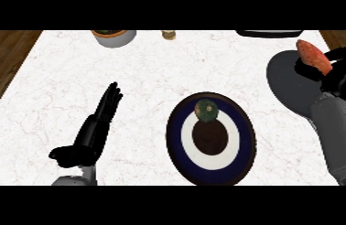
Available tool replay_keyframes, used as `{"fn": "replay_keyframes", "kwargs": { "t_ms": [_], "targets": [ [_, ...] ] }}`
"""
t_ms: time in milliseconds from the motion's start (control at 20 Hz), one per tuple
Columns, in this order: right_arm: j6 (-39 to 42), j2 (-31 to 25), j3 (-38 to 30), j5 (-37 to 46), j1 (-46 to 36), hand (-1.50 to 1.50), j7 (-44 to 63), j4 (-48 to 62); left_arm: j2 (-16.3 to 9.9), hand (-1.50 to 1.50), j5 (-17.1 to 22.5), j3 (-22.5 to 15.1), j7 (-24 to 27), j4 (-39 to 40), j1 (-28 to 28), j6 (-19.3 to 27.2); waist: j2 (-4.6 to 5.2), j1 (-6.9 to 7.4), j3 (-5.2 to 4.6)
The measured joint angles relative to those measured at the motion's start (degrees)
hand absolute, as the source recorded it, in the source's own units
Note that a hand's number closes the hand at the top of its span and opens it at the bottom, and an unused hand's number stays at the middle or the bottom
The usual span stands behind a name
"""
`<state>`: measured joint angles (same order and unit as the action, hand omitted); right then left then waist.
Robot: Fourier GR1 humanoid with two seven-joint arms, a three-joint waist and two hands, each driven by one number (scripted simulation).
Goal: Pick the sweet potato from the plate and place it in the pan
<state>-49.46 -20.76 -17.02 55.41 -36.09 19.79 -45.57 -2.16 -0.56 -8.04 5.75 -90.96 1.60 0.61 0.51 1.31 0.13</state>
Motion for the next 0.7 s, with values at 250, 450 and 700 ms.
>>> {"fn": "replay_keyframes", "kwargs": {
  "t_ms": [250,450,700],
  "targets": [
    [-3.06,-4.54,-5.11,-8.32,-3.05,1.5,-11.81,10.04,0.54,0.0,-0.1,-0.28,-1.4,-0.22,1.22,0.14,0.26,0.51,0.07],
    [0.61,-7.35,-8.09,-12.45,-4.91,-1.5,-15.8,17.36,0.85,0.0,-0.28,-0.64,-1.45,0.27,2.13,0.22,0.62,1.13,0.11],
    [14.33,-9.87,-8.64,-14.3,-6.54,-1.5,-16.24,25.58,0.59,0.0,0.0,-0.86,-1.84,-0.28,2.35,-0.48,1.01,2.21,0.21]
  ]
}}
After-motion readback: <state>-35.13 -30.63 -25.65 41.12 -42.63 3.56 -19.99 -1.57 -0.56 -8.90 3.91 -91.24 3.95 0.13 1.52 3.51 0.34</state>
